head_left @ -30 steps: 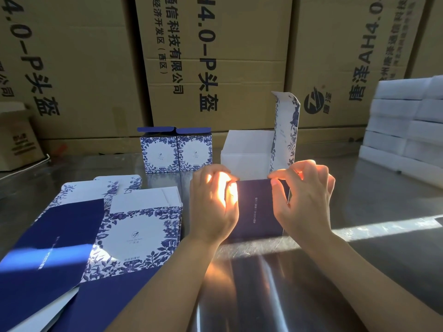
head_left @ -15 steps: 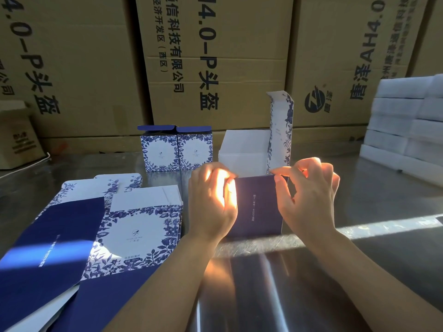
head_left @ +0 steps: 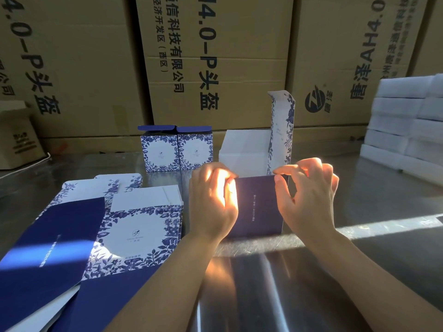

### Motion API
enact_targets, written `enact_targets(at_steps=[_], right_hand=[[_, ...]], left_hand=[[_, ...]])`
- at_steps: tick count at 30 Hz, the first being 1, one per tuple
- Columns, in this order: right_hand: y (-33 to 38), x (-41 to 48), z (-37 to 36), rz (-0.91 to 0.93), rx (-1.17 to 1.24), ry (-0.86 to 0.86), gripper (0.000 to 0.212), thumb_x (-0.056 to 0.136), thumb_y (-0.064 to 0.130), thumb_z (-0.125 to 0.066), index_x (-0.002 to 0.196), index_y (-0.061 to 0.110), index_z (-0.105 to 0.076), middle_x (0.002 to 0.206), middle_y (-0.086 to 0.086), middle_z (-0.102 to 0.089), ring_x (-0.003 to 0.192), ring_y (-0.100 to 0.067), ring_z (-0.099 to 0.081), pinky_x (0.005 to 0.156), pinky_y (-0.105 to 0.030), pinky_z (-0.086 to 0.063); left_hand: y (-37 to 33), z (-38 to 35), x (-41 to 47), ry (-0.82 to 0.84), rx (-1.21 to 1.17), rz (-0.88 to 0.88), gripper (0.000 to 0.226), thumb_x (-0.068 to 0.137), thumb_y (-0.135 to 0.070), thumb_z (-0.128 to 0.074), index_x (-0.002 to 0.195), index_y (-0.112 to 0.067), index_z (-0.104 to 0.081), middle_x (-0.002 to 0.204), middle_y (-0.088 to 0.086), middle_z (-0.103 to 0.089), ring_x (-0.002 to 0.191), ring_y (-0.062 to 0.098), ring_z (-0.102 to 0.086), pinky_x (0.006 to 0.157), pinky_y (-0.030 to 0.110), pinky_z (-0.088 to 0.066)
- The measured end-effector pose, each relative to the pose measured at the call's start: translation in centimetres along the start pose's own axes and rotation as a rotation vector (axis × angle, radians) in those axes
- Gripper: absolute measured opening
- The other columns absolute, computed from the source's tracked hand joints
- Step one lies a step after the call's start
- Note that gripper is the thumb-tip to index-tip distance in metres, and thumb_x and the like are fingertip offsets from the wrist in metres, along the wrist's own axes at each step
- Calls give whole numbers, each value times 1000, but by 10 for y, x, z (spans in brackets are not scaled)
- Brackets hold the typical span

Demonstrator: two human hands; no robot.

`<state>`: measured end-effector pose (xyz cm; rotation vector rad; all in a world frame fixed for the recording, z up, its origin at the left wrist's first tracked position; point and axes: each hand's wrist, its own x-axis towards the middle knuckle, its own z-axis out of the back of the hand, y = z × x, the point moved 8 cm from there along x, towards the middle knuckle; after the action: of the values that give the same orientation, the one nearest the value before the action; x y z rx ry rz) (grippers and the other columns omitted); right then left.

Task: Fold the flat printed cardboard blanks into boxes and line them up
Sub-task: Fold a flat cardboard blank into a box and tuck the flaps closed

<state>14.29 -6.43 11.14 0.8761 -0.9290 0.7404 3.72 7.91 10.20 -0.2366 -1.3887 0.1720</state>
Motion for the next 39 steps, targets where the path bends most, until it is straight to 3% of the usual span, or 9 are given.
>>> enact_targets(at_steps=[8,14,21,26,30,36,39], right_hand=[[-2,2,2,8,-39,-8,17,81,16,-53,83,15,-71,95,-7,-52,93,-19,-34,84,-33,-23],[-3,3,-4,46,30,45,20,86,16,-48,82,16,-68,91,-1,-48,93,-18,-33,80,-24,-15],[7,-1,-6,93,97,53,34,88,26,-37,83,14,-69,91,-2,-53,93,-15,-35,81,-23,-18],[6,0,-3,87,68,43,35,88,27,-36,84,14,-68,92,-2,-53,94,-15,-35,81,-23,-18],[0,0,-1,39,33,39,25,87,20,-43,85,14,-67,92,-1,-51,95,-15,-35,84,-22,-15],[-3,2,-4,21,19,49,22,87,17,-46,84,13,-68,90,1,-51,94,-16,-35,83,-23,-16],[-7,3,-4,25,17,43,32,88,23,-39,84,13,-68,90,-2,-54,93,-18,-38,81,-28,-20]], left_hand=[[0,1,0,-3,4,-4,19,86,-13,-44,85,-9,-63,94,5,-59,92,17,-45,82,30,-40],[-5,3,0,-5,38,-10,21,85,-19,-47,91,-10,-65,95,8,-59,93,19,-44,84,33,-39],[-23,2,-2,-48,214,-176,20,89,-30,-54,86,-19,-70,105,-1,-47,94,20,-45,82,33,-36],[-8,5,1,-46,193,-24,21,85,-24,-50,82,-11,-67,95,12,-59,93,22,-43,82,35,-36],[5,11,2,-54,110,88,21,84,-22,-46,80,-10,-64,97,11,-59,93,22,-43,83,35,-37],[6,8,1,-54,77,48,21,86,-16,-44,78,-8,-62,96,11,-57,95,22,-44,85,38,-40],[6,3,-1,-38,75,17,21,88,-17,-45,79,-8,-61,98,11,-54,94,20,-43,85,37,-41]])
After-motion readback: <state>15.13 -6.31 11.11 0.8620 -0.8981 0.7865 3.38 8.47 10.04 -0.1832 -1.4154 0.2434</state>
